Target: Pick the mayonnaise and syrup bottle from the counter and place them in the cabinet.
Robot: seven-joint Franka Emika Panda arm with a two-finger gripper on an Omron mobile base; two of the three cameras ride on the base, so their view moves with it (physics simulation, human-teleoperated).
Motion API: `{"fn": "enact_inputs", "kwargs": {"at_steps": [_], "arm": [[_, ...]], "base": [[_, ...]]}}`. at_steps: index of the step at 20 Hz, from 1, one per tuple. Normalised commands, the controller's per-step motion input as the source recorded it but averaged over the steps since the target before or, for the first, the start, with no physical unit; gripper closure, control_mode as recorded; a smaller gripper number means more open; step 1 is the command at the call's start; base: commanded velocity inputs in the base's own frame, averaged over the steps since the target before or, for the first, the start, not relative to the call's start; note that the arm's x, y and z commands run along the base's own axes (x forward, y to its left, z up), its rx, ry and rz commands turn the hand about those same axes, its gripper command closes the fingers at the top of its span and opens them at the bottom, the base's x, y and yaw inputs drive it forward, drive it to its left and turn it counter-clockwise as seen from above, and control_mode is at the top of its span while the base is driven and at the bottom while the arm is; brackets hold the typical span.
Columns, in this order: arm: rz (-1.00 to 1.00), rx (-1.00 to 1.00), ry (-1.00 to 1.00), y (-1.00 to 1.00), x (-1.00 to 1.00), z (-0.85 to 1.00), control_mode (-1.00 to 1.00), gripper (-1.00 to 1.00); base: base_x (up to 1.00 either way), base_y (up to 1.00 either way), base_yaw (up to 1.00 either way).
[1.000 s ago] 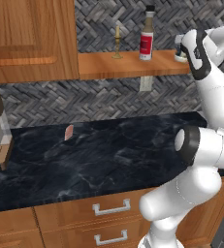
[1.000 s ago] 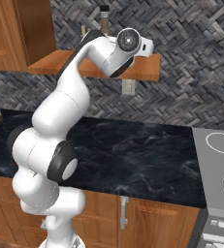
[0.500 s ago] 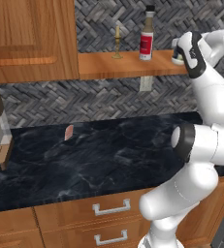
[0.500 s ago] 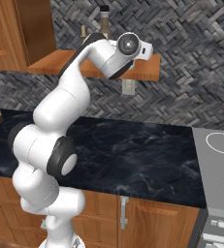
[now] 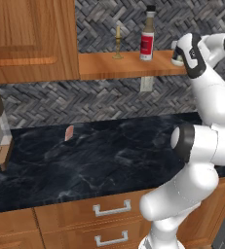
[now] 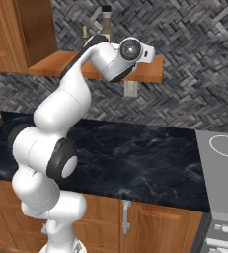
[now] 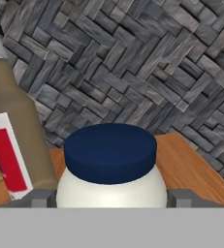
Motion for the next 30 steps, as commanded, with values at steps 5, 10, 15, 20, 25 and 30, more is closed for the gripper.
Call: {"fn": "enact_inputs", "kwargs": {"at_steps": [5, 10, 15, 20, 25, 30], "arm": [[0.00, -0.09, -0.06, 0.18, 0.08, -0.16, -1.00, 1.00], [0.00, -0.13, 0.00, 0.25, 0.12, -0.06, -1.00, 1.00], [0.00, -0.04, 0.00, 0.05, 0.00, 0.00, -1.00, 1.00], [0.00, 0.00, 0.00, 0.00, 0.00, 0.00, -1.00, -1.00], [0.00, 0.00, 0.00, 0.00, 0.02, 0.07, -1.00, -1.00], [0.00, 0.02, 0.04, -0.01, -0.07, 0.32, -1.00, -1.00]], "base": [[0.00, 0.00, 0.00], [0.00, 0.00, 0.00], [0.00, 0.00, 0.00], [0.00, 0.00, 0.00], [0.00, 0.00, 0.00], [0.00, 0.00, 0.00]]}}
